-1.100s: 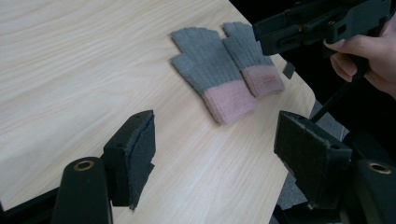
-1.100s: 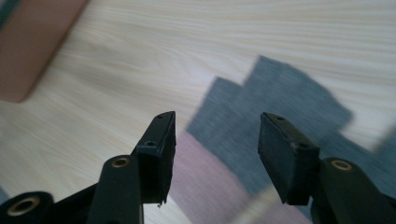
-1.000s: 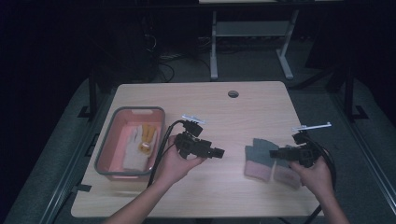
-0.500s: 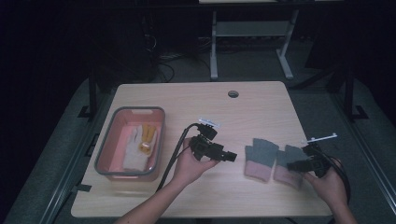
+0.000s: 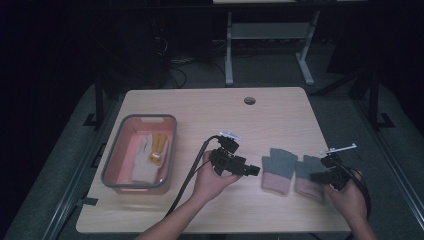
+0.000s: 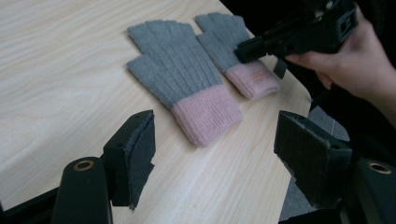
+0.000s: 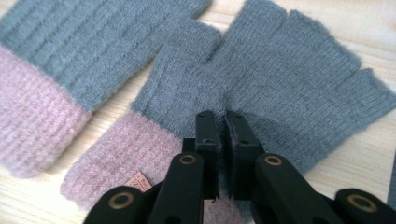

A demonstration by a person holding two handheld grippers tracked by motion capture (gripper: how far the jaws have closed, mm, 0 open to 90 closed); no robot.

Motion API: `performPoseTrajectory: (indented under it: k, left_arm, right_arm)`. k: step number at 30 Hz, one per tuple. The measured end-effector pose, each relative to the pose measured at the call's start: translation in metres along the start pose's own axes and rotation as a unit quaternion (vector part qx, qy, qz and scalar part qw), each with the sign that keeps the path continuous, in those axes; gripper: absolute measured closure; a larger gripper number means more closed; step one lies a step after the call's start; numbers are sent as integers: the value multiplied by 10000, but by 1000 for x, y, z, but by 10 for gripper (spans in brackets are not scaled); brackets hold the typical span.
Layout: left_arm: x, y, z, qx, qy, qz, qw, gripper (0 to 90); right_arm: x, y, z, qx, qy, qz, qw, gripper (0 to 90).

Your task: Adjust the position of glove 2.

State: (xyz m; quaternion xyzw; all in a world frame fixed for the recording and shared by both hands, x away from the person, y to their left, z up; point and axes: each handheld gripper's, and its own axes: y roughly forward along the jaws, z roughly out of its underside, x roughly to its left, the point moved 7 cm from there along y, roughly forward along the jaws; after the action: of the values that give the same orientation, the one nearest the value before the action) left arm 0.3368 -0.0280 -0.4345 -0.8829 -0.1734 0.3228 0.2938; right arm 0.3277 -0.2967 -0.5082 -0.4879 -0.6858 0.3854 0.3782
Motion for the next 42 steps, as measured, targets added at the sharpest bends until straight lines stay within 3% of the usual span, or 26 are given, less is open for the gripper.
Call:
performPoseTrajectory:
  k: [10, 11, 16, 17, 23, 29, 35, 42]
  left_arm:
    - [4, 2, 4, 35, -43, -66, 10000, 294]
    - [5, 2, 4, 11, -49, -67, 10000, 294]
    - [7, 2, 4, -12, -62, -81, 9999, 294]
    - [7, 3, 6, 6, -56, -69, 10000, 295]
    - [9, 2, 9, -3, -70, -110, 9999, 295]
    - [12, 4, 10, 7, -112, -115, 9999, 296]
    - [12, 11, 12, 50, -176, -63, 9998, 296]
    - [13, 24, 11, 73, -339, 26, 9994, 302]
  right_arm:
    - [7, -15, -5, -91, -52, -53, 9999, 870]
    - [12, -24, -9, -111, -14, -82, 9999, 870]
    - [24, -36, -20, -221, -60, -198, 9995, 869]
    - [36, -38, -29, -263, -132, -272, 9992, 869]
    - [65, -25, -44, -173, -229, -393, 9988, 868]
    - [81, -13, -54, -120, -242, -444, 9986, 867]
    - [86, 0, -51, 21, -232, -410, 9989, 866]
    - [85, 7, -48, 15, -162, -597, 9981, 829]
